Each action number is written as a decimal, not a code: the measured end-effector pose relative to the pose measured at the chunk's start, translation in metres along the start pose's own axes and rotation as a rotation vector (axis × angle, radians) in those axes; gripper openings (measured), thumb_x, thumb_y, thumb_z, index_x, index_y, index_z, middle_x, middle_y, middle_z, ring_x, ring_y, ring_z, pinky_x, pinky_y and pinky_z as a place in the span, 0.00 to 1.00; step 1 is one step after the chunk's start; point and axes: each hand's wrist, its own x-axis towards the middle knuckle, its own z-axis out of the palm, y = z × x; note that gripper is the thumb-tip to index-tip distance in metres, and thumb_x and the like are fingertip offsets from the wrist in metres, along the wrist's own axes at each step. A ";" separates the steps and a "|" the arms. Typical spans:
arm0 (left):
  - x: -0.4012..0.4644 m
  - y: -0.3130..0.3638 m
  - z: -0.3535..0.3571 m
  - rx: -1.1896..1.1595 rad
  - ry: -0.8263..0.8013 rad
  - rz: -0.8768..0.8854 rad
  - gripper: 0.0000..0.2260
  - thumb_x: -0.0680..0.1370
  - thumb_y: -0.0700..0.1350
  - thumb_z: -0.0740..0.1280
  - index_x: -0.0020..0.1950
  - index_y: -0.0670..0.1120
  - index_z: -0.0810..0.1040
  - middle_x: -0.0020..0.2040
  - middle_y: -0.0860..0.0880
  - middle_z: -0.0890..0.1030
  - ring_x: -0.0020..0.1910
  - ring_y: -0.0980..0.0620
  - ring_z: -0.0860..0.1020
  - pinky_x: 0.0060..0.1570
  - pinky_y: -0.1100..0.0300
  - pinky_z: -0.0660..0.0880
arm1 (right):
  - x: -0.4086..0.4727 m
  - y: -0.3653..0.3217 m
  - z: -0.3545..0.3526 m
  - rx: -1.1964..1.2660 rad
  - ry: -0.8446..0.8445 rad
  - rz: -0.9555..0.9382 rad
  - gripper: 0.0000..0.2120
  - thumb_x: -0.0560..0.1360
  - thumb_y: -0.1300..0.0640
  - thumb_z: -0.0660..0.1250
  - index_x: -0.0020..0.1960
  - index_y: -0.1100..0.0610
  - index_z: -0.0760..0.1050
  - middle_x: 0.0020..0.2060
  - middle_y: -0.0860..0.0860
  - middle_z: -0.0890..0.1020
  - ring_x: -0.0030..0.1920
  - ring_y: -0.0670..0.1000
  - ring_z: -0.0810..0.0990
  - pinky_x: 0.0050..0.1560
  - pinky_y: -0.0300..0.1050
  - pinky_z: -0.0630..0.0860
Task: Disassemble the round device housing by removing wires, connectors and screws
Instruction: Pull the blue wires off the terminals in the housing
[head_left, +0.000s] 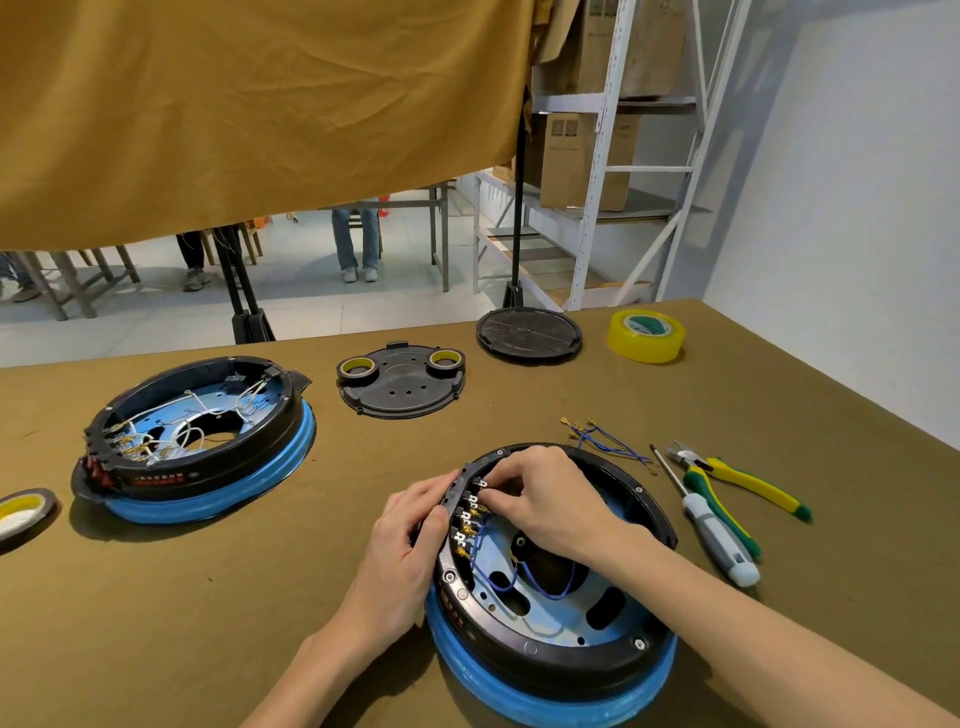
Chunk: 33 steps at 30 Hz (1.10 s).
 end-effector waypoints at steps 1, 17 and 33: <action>0.000 -0.001 0.000 -0.001 -0.001 -0.001 0.21 0.80 0.65 0.53 0.70 0.66 0.72 0.64 0.71 0.75 0.69 0.63 0.69 0.65 0.61 0.67 | 0.000 0.000 0.000 -0.011 -0.002 0.005 0.08 0.77 0.49 0.71 0.51 0.50 0.87 0.46 0.45 0.87 0.48 0.48 0.82 0.53 0.51 0.79; 0.002 -0.004 -0.001 0.005 -0.010 0.000 0.21 0.80 0.65 0.53 0.71 0.66 0.70 0.65 0.71 0.75 0.70 0.63 0.69 0.63 0.65 0.66 | 0.002 0.002 -0.003 0.011 -0.021 -0.034 0.09 0.77 0.51 0.72 0.51 0.53 0.87 0.44 0.47 0.87 0.44 0.47 0.83 0.51 0.50 0.79; 0.002 -0.002 -0.003 0.022 -0.014 0.009 0.22 0.81 0.65 0.53 0.72 0.64 0.71 0.65 0.72 0.74 0.70 0.65 0.68 0.62 0.66 0.65 | 0.003 0.004 -0.007 0.099 -0.037 -0.046 0.07 0.77 0.53 0.73 0.51 0.55 0.88 0.41 0.48 0.88 0.41 0.48 0.84 0.46 0.47 0.80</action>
